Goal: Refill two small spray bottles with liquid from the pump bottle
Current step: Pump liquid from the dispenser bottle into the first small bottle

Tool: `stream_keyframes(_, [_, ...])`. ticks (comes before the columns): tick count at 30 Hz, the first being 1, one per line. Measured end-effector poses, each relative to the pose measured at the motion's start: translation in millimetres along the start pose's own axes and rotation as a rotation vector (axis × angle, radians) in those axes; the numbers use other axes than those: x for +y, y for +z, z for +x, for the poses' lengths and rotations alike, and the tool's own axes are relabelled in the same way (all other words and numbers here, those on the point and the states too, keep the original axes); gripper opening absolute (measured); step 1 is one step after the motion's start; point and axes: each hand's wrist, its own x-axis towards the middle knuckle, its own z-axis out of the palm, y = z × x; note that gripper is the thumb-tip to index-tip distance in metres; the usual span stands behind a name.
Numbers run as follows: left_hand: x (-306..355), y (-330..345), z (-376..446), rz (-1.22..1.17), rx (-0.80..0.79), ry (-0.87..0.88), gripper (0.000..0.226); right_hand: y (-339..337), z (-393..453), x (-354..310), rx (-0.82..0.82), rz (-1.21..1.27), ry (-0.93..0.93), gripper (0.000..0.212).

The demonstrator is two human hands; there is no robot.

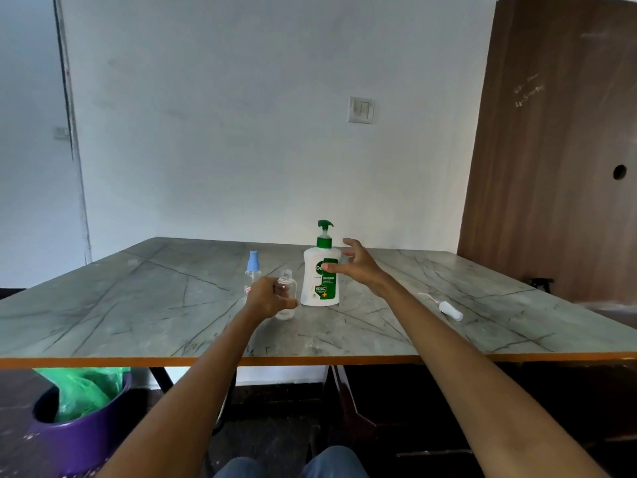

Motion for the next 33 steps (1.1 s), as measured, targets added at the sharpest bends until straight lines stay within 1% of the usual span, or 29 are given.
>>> stream_keyframes(2, [-1,0,1,0.007,0.01,-0.004,0.034,8,5,-5,0.006,0.029,-0.01,0.088])
stream_keyframes(4, [-2,0,2,0.011,0.008,-0.004,0.034,15,9,-6,0.045,0.054,-0.005,0.083])
stream_keyframes(6, [-2,0,3,0.011,0.002,-0.001,0.032,19,11,-4,0.092,0.061,-0.009,0.07])
stream_keyframes(9, [-3,1,4,0.017,-0.003,0.001,0.032,20,11,2,0.092,0.096,-0.023,0.047])
stream_keyframes(12, [-4,1,5,0.024,-0.009,0.0,0.037,12,9,6,0.066,0.134,-0.041,0.045])
stream_keyframes(14, [-4,0,4,0.016,-0.01,0.009,0.031,2,4,8,0.004,0.141,-0.066,0.044])
stream_keyframes(16, [-5,1,6,-0.01,-0.013,0.011,0.017,-11,-3,10,-0.116,0.179,-0.063,0.038])
stream_keyframes(18, [-6,1,8,-0.04,-0.021,0.023,0.025,-27,-6,14,-0.241,0.238,-0.03,0.035])
stream_keyframes(19, [-8,2,9,-0.044,-0.019,0.028,0.027,-33,-7,14,-0.258,0.273,-0.008,0.034])
stream_keyframes(20, [-9,3,10,-0.043,-0.015,0.035,0.026,-39,-6,13,-0.221,0.305,0.012,0.034])
stream_keyframes(21, [-11,4,12,-0.047,-0.01,0.039,0.024,-42,-4,10,-0.12,0.317,0.027,0.032])
stream_keyframes(23, [-11,7,13,-0.06,0.006,0.048,0.022,-45,-2,2,0.157,0.316,0.02,0.027])
stream_keyframes(24, [-11,8,12,-0.066,0.013,0.052,0.023,-45,0,-3,0.256,0.33,-0.01,0.026])
stream_keyframes(25, [-11,9,12,-0.073,0.015,0.05,0.023,-43,0,-8,0.316,0.349,-0.057,0.024])
stream_keyframes(28, [-10,10,11,-0.082,0.016,0.055,0.022,-29,-6,-17,0.368,0.27,-0.236,0.027])
stream_keyframes(31, [-10,11,10,-0.067,0.037,0.048,0.031,-10,-12,-18,0.41,0.085,-0.403,0.027])
stream_keyframes(33, [-10,11,9,-0.051,0.055,0.053,0.031,-2,-12,-15,0.46,0.055,-0.428,0.027])
